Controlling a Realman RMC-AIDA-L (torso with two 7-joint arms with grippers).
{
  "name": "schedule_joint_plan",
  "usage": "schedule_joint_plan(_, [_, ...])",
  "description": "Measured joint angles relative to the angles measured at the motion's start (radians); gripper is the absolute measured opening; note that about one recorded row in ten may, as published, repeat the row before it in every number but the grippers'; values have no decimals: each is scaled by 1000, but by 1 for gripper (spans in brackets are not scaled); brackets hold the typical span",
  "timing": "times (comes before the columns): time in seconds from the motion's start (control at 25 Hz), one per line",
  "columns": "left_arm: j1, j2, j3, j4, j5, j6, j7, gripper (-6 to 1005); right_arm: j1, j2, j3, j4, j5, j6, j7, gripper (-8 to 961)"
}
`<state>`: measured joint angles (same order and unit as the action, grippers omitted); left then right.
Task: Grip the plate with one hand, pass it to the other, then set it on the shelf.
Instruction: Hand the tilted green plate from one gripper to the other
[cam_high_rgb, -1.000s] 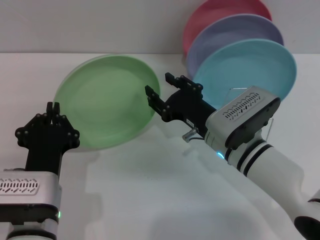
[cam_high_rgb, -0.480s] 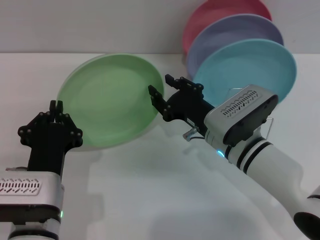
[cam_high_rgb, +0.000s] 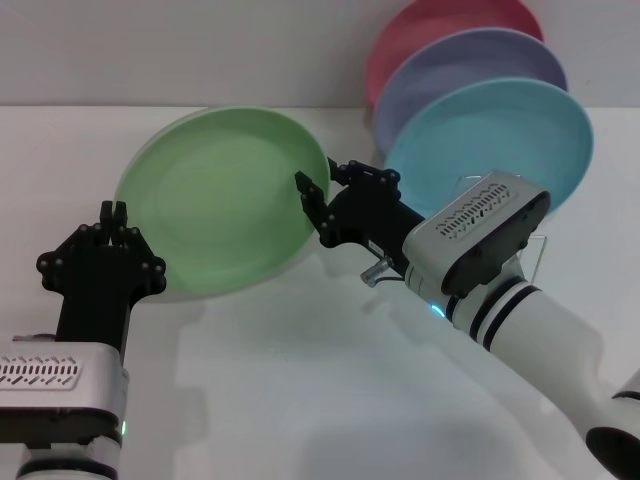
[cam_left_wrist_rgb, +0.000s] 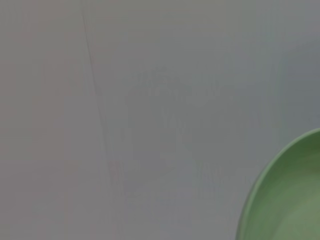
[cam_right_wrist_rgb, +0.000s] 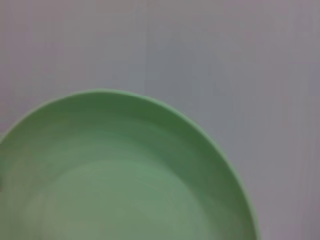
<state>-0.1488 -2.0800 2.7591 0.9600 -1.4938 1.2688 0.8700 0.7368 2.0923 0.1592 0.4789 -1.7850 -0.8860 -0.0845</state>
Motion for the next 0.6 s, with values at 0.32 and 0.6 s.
schedule_joint_plan(0.32, [-1, 1, -1, -1, 0, 0, 0, 92, -10, 0, 11, 3, -2, 0, 0, 302])
schedule_joint_plan(0.6, [-2, 1, 0, -1, 0, 2, 0, 94, -13, 0, 13, 3, -3, -1, 0, 300])
